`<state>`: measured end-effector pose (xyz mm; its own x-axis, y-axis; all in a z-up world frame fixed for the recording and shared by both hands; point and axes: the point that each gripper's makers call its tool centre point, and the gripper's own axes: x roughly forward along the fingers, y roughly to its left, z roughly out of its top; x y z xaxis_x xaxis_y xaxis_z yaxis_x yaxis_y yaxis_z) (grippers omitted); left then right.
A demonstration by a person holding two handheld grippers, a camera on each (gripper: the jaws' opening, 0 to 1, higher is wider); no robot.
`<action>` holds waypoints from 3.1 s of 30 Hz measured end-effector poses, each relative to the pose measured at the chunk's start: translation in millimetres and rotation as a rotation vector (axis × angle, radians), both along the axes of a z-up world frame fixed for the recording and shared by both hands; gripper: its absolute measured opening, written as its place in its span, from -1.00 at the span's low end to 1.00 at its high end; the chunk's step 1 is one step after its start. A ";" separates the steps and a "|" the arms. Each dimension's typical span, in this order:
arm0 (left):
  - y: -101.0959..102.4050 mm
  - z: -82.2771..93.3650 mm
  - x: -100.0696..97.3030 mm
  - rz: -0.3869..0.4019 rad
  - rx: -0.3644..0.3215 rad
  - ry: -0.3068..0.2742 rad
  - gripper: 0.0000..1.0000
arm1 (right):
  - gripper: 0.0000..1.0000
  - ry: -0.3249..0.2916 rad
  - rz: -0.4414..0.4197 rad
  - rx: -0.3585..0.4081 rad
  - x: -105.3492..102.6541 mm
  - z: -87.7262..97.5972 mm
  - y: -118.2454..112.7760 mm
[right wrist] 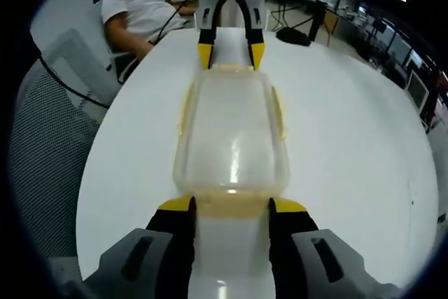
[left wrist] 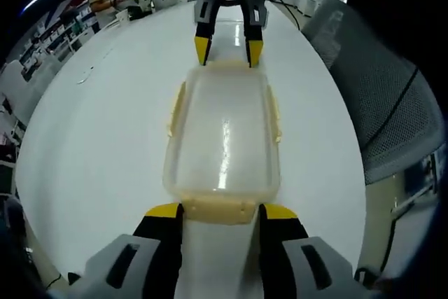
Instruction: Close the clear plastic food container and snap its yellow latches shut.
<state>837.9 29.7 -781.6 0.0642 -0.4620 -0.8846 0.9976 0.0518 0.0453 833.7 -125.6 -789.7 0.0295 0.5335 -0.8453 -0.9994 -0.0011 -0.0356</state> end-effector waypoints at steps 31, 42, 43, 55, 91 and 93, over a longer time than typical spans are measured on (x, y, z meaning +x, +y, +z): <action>-2.0 -1.2 -0.6 -0.032 0.036 0.036 -0.38 | -0.32 0.028 0.016 0.002 -2.8 1.8 -5.7; -1.9 12.2 -4.0 -0.031 0.050 0.025 -0.38 | -0.32 0.025 0.016 0.018 -4.7 11.1 -2.7; -1.6 13.3 -4.4 -0.032 0.052 0.022 -0.38 | -0.32 0.024 0.017 0.020 -4.9 12.2 -2.4; -1.2 32.7 -6.7 -0.033 0.065 0.000 -0.38 | -0.32 0.025 0.021 0.039 -5.9 33.7 -1.2; -56.4 80.1 -0.1 -0.028 0.029 0.000 -0.37 | -0.31 0.048 0.014 0.027 -8.1 89.2 -61.0; -63.3 81.4 -0.6 -0.030 0.026 0.000 -0.37 | -0.31 0.047 0.012 0.021 -8.3 89.5 -67.9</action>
<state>837.3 -33.6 -700.3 0.0503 -0.4405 -0.8963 0.9987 0.0205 0.0459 825.4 -193.6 -700.2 -0.0170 0.5514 -0.8341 -0.9998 -0.0133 0.0116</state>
